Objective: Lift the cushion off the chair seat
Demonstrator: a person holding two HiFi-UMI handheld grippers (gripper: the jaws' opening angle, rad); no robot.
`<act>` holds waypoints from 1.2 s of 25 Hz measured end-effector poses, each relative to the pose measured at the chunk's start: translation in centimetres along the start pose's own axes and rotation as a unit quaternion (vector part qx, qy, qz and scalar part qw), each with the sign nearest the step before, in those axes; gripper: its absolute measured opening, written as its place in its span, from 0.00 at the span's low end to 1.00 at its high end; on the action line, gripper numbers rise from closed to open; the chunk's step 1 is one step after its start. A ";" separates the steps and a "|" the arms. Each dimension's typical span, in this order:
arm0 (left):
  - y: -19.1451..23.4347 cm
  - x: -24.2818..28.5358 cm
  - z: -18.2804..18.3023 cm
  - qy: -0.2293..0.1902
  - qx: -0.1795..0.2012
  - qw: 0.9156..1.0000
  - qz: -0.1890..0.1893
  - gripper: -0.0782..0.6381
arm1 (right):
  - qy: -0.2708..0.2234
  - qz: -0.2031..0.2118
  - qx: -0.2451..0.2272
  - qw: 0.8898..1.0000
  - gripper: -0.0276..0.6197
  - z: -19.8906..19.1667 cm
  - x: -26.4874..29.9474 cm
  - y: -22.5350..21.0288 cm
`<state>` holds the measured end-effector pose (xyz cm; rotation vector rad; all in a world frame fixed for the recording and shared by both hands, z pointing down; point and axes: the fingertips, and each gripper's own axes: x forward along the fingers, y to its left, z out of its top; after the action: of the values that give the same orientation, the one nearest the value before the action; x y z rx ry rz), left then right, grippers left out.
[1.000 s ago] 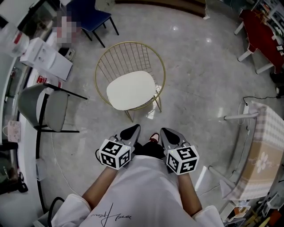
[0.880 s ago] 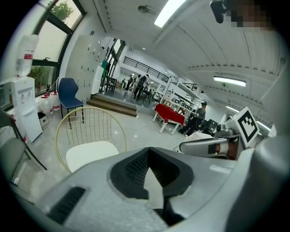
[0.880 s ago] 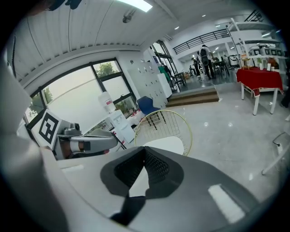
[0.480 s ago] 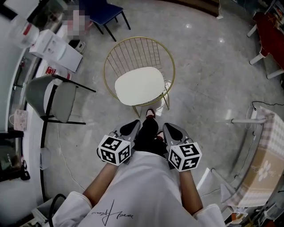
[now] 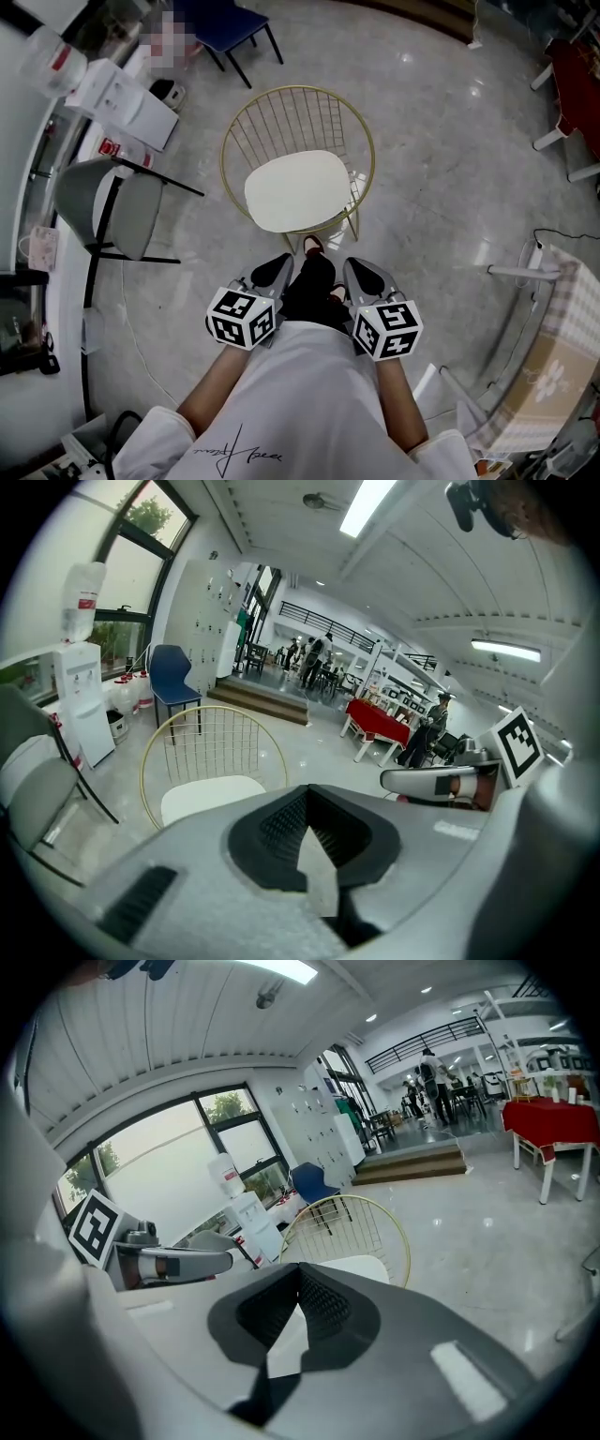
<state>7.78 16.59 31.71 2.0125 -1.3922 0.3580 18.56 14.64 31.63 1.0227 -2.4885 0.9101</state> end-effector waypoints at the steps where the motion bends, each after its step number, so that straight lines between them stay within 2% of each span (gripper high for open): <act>1: 0.3 0.3 0.3 0.000 -0.002 1.000 0.002 0.12 | 0.003 0.000 0.000 1.000 0.05 0.3 0.4 -0.2; 15: 4.9 5.3 5.4 0.000 -0.028 0.999 0.021 0.12 | 0.040 0.013 -0.007 0.999 0.05 5.2 7.3 -3.1; 20: 8.4 6.0 7.1 -0.006 -0.040 0.998 0.038 0.12 | 0.060 0.043 -0.042 0.996 0.06 6.7 10.7 -2.3; 26: 11.0 7.7 8.5 -0.019 -0.056 0.997 0.055 0.12 | 0.070 0.046 -0.049 0.995 0.06 8.6 13.4 -3.3; 30: 13.9 7.7 10.1 -0.041 -0.071 0.995 0.061 0.12 | 0.081 0.050 -0.077 0.993 0.05 9.8 16.0 -2.5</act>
<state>-3.19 1.35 33.47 1.8504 -1.5516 0.2236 8.81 -1.50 33.11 0.7504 -2.4464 0.7824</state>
